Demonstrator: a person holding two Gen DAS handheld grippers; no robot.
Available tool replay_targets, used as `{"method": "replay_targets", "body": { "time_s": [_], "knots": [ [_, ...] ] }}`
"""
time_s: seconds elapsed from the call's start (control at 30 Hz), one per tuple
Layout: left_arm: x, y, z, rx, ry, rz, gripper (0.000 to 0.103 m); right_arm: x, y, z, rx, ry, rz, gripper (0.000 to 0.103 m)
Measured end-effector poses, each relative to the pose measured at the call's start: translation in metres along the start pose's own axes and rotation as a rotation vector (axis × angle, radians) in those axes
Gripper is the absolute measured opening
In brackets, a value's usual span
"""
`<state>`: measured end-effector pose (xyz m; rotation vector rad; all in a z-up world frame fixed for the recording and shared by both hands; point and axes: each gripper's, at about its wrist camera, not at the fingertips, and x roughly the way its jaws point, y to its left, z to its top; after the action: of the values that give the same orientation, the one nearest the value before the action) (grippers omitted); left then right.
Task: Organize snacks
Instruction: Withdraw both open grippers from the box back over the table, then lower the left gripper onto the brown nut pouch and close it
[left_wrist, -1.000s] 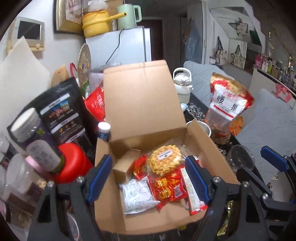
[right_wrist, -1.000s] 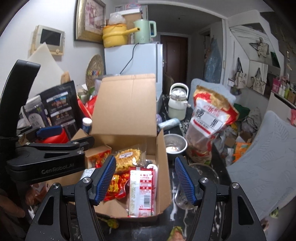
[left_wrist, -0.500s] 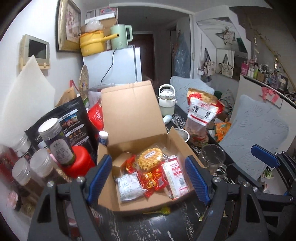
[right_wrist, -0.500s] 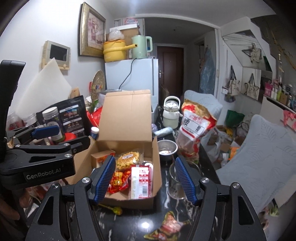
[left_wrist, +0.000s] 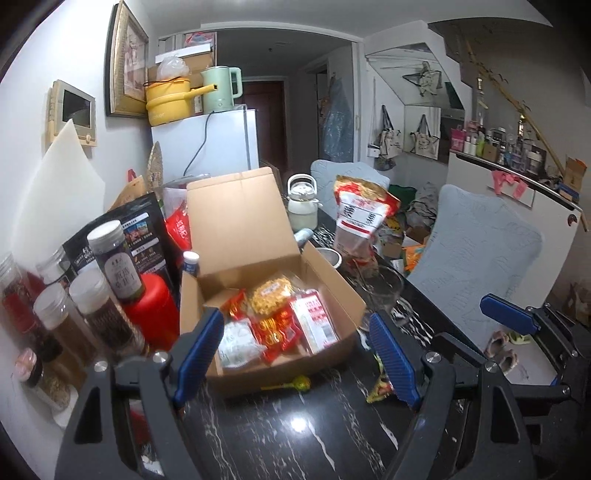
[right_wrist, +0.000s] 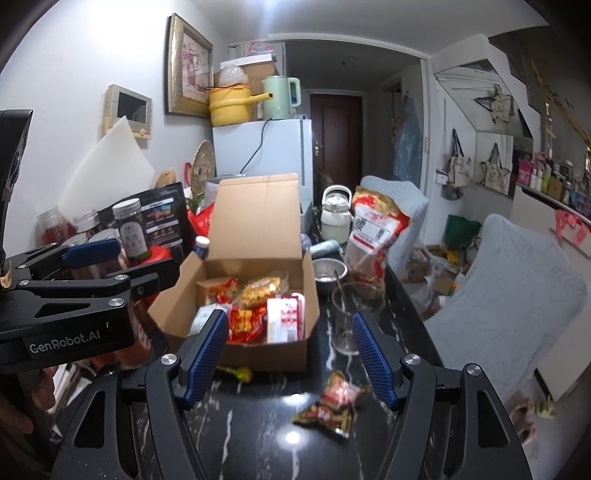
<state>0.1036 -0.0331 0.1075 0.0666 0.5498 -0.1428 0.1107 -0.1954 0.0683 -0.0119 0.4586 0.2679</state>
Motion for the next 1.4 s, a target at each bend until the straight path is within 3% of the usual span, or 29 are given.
{"method": "replay_targets", "body": {
  "time_s": [0.37,0.67,1.03,1.4],
  "knots": [
    [-0.011,-0.015,-0.037,-0.002,0.029,-0.041,0.081,-0.026,-0.002,-0.040,0.038,0.031,-0.021,0.070],
    [0.000,-0.042,-0.067,0.027,0.098,-0.083,0.081,-0.026,-0.016,-0.075,0.087,0.084,-0.053,0.070],
    [0.040,-0.083,-0.088,0.055,0.185,-0.157,0.081,-0.015,-0.056,-0.112,0.145,0.159,-0.100,0.070],
    [0.103,-0.114,-0.093,0.061,0.292,-0.179,0.081,0.013,-0.100,-0.129,0.170,0.222,-0.130,0.070]
  ]
}}
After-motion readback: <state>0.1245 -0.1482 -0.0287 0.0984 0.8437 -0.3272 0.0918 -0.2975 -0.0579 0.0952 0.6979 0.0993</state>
